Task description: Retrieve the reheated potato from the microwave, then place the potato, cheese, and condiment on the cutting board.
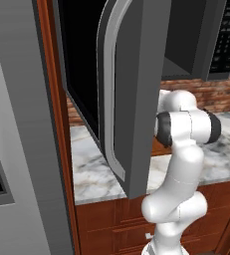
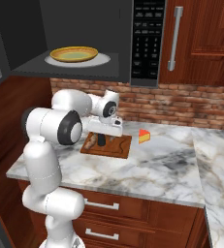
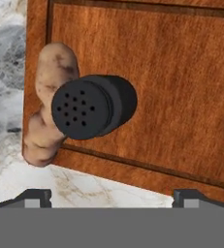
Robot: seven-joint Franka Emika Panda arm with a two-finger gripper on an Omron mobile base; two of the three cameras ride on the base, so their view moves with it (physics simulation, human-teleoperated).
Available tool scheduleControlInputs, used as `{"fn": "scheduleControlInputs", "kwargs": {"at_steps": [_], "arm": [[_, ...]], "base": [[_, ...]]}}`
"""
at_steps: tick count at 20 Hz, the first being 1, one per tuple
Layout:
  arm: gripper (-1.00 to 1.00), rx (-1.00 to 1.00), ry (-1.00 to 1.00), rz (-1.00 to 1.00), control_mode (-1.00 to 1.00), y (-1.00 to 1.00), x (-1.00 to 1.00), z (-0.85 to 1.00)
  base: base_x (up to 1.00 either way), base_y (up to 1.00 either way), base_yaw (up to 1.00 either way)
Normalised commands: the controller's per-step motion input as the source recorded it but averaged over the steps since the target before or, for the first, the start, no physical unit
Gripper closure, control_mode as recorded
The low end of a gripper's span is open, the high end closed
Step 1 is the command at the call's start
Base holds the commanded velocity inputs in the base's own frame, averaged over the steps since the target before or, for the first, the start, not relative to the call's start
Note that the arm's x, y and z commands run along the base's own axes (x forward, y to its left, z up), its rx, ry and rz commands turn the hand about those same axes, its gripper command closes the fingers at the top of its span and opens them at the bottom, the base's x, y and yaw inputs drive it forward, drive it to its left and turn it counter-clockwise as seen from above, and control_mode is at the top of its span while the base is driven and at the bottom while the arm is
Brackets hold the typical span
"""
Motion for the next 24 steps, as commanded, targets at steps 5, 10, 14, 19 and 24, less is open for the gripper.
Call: {"fn": "scheduleControlInputs", "kwargs": {"at_steps": [5,10,14,19,24], "arm": [[-1.00,0.00,0.00,0.00,-1.00,-0.16,-0.40,0.05],[-1.00,0.00,-0.01,-0.01,-1.00,-0.22,-0.33,0.10],[-1.00,-0.04,-0.06,-0.02,-1.00,-0.31,-0.28,0.11],[-1.00,-0.07,-0.06,-0.08,-1.00,-0.32,-0.12,0.16],[-1.00,-0.02,-0.09,-0.10,-1.00,-0.42,-0.17,0.05]], "base": [[0.00,0.00,0.00],[0.00,0.00,0.00],[0.00,0.00,0.00],[0.00,0.00,0.00],[0.00,0.00,0.00]]}}
